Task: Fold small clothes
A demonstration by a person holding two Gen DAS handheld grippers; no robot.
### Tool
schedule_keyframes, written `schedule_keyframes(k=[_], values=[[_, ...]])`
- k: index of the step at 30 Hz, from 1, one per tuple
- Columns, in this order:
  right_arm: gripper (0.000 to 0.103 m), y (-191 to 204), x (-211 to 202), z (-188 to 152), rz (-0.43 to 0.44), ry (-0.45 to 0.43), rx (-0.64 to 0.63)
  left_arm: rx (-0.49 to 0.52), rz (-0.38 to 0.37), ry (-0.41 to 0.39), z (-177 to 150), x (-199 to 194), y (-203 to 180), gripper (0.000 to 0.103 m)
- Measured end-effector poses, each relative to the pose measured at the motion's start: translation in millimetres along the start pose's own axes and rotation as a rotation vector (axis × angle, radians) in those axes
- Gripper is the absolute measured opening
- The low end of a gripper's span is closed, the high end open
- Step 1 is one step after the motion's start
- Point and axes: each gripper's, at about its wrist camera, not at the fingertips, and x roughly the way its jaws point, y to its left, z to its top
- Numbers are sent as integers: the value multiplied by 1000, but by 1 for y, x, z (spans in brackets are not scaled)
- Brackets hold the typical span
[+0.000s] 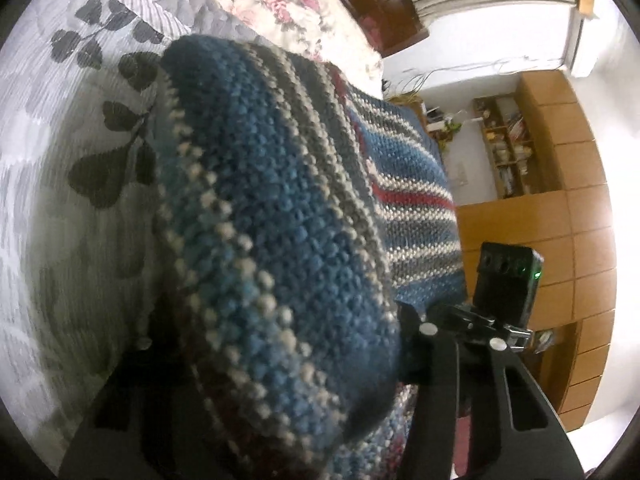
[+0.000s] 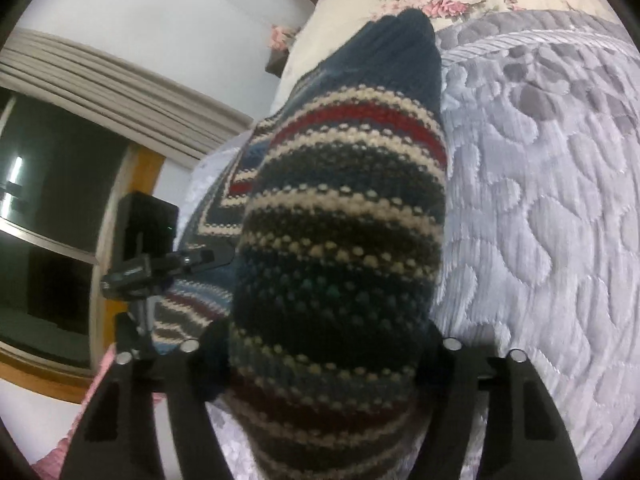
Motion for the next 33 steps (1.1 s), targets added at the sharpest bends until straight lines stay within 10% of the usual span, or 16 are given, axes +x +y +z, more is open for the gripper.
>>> schedule_keyframes(k=[15,22,33], values=[[64,-4,-170,-64,-42,-144,-161,155,-186,-49,-64,42,-147,39],[64,-67,-228,-105,-32,-138,-106,201,-127,2,-100,112,-195,39],[74,-166,-203,-123,101,-82,50,164,-4,-7,-110,178,-176,49]])
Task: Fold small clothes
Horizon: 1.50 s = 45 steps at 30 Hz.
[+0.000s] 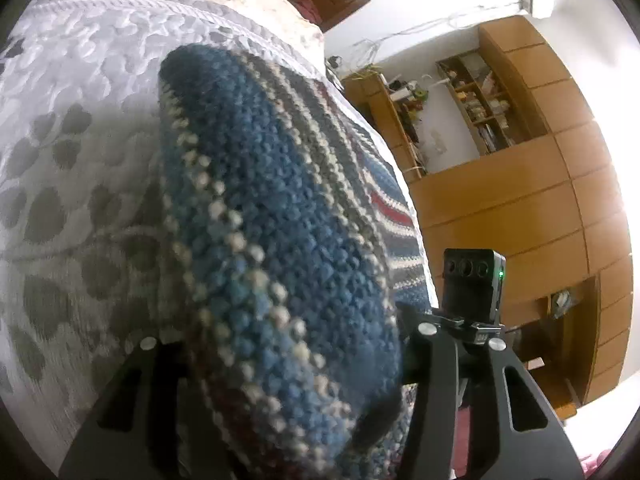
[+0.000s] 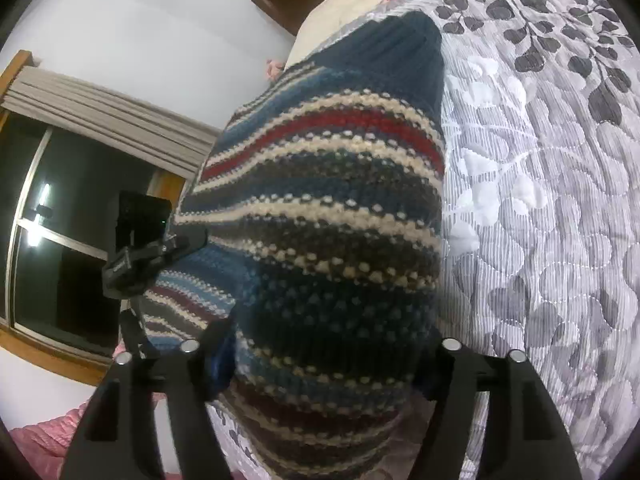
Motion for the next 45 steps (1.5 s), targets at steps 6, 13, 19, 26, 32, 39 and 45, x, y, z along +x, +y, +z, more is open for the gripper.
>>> schedule_keyframes(k=[6,13,19,26,32,39,45], values=[[90,-2,-31,-7,-9,-18,-12,-28,80,-71,-23,-37,-13,58],[90,-29,-33,-49,107,38,61,13,197,-211,-62,-92,-43,61],[88,-28,-11,-43,99,64,46,154,360,-249,-81,-94,-91,67],[51,-17,-17,-31,80,39,11,143,425,-359,-105,-104,-114,66],[42,8,-48,-27,14,10,-91,210,394,-399,-115,-109,-147,66],[42,3,-28,-29,-84,76,-82,236,534,-260,-111,-56,-113,65],[50,-3,-10,-35,-115,79,-54,215,553,-228,-111,-49,-87,68]])
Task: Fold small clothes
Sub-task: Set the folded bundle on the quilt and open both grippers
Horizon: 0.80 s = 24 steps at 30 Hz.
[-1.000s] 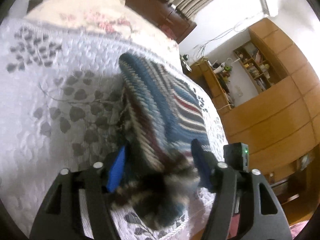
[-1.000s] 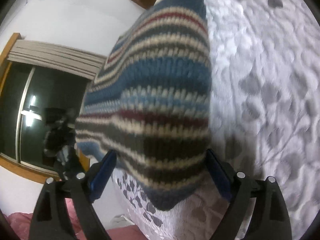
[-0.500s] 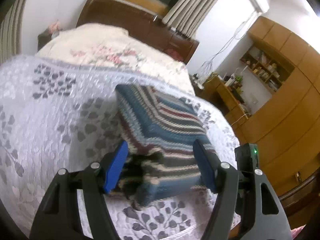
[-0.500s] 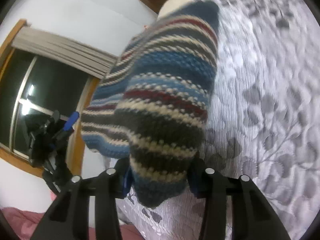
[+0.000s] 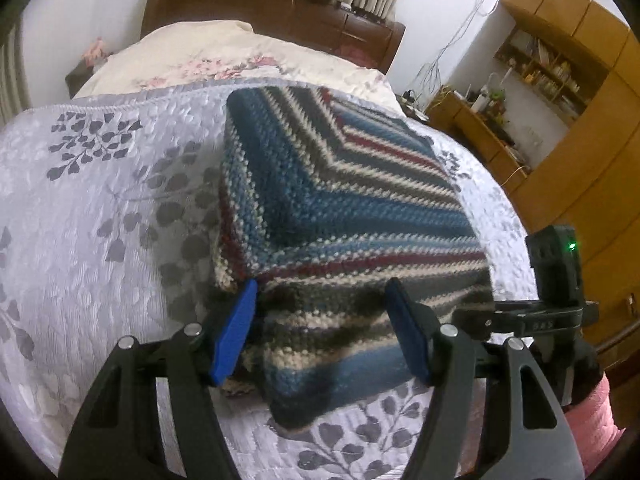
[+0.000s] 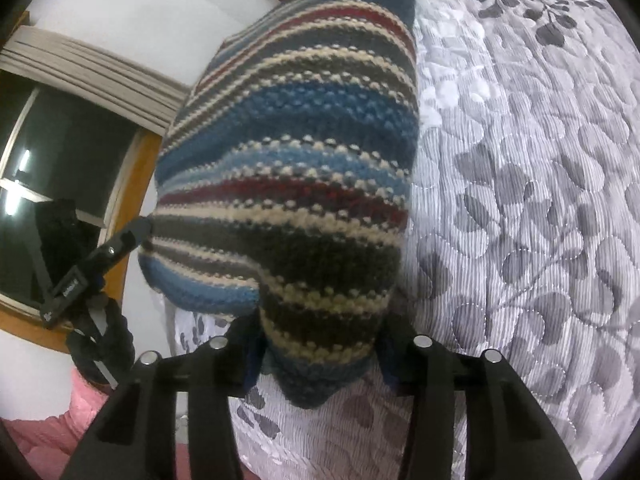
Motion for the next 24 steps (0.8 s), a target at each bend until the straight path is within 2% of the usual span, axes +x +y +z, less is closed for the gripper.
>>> schedule_keyframes(k=[3,4,6,8,10,11,12,16,18,22,24], values=[[59,13,6,-5,-49,-14,-9,-43,2,48,-8,13,11,72],[64,24,11,-10,-76,-29,-23,-55,-5,36,-9,11,13,71],[66,42,5,-12,-138,-67,-50,-63,-15,20,-9,5,13,70],[82,55,-10,-20,-216,-110,-65,-63,8,2,-7,-7,11,70],[88,71,-24,-25,-285,-167,-90,-62,18,-9,-6,-16,7,71],[97,79,-31,-27,-318,-193,-96,-68,26,-13,-5,-21,6,71],[100,85,-36,-29,-345,-209,-97,-76,32,-17,-5,-27,4,72],[99,101,-49,-37,-485,-262,-86,-89,47,-42,-4,-47,-8,78],[99,107,-56,-40,-524,-272,-72,-79,49,-49,-3,-55,-17,79],[99,113,-68,-51,-498,-307,-77,-44,68,-53,-5,-67,-35,82],[99,117,-71,-47,-521,-319,-79,-37,69,-47,-7,-70,-39,82]])
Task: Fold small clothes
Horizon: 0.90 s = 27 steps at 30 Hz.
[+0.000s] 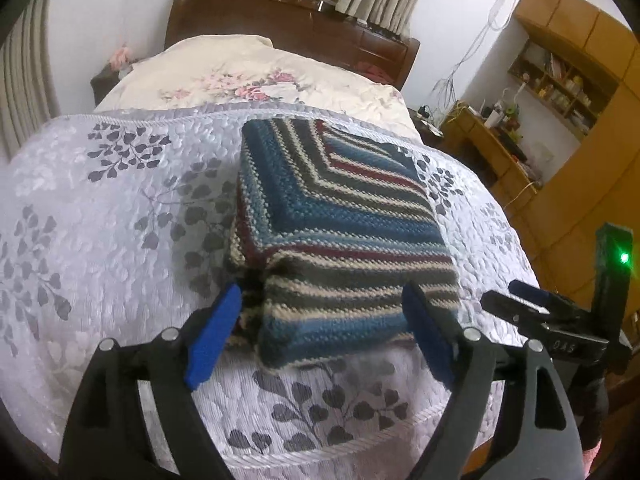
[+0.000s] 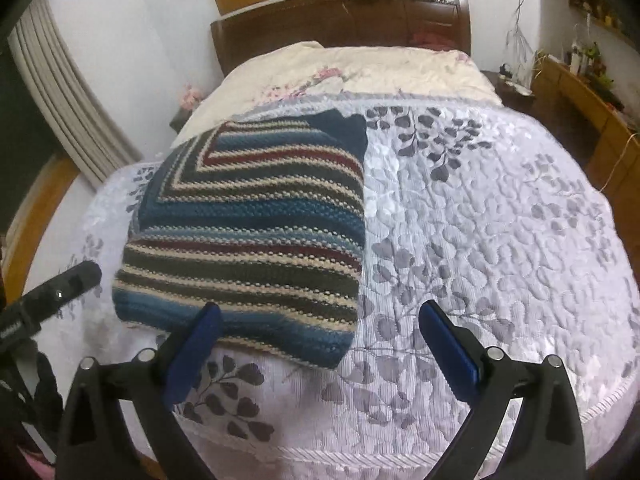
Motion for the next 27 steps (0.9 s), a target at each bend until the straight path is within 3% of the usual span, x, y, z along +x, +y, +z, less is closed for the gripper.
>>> schedule_keyframes(k=[5,16,27], values=[[99,14,-19,1,-100,-55,-28,-13,30,9,-10,-7,-3,85],[99,29,-44,-5,-44,-100,-34,25,77,3,-24,-21,-15,89],[99,35,-51,-17,-70,-91,-37,41,88,9,-32,-28,-25,90]])
